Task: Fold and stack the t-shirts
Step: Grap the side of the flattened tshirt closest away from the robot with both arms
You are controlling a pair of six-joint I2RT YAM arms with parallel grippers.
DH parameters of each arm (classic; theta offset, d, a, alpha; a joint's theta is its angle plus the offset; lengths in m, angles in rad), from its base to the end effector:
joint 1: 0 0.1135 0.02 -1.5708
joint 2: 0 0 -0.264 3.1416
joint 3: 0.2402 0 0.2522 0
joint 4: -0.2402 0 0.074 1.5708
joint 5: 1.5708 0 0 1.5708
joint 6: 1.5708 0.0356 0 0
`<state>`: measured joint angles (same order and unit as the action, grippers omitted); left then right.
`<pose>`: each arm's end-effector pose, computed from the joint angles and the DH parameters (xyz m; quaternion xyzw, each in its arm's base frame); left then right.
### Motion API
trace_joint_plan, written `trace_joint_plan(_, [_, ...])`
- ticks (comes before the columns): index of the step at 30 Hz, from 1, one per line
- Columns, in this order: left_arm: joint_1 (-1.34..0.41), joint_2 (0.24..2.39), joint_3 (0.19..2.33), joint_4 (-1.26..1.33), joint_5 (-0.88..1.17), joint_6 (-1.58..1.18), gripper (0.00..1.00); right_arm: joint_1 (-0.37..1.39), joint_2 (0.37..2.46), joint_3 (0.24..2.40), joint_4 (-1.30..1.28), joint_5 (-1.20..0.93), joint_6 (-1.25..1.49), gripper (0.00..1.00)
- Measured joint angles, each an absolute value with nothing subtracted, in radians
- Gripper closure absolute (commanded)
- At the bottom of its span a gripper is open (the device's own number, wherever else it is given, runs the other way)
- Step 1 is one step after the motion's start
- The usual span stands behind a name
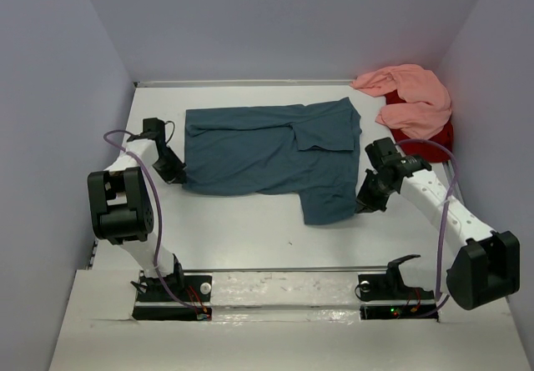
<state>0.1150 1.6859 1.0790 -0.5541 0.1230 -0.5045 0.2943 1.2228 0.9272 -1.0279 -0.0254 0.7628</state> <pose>0.3276 0.0334 0.1851 -0.2860 0.9345 -0.0983 0.1876 0.1994 0.0614 0.2415 0.2288 0.9655 0.0731 0.1001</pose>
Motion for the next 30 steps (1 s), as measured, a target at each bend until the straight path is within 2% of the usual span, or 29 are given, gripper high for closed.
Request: trace_joint_plan(30, [0.144,1.686,1.142,-0.590,0.128,-0.493,1.00,0.032,1.322,1.140,-1.040,0.004,0.562,1.00])
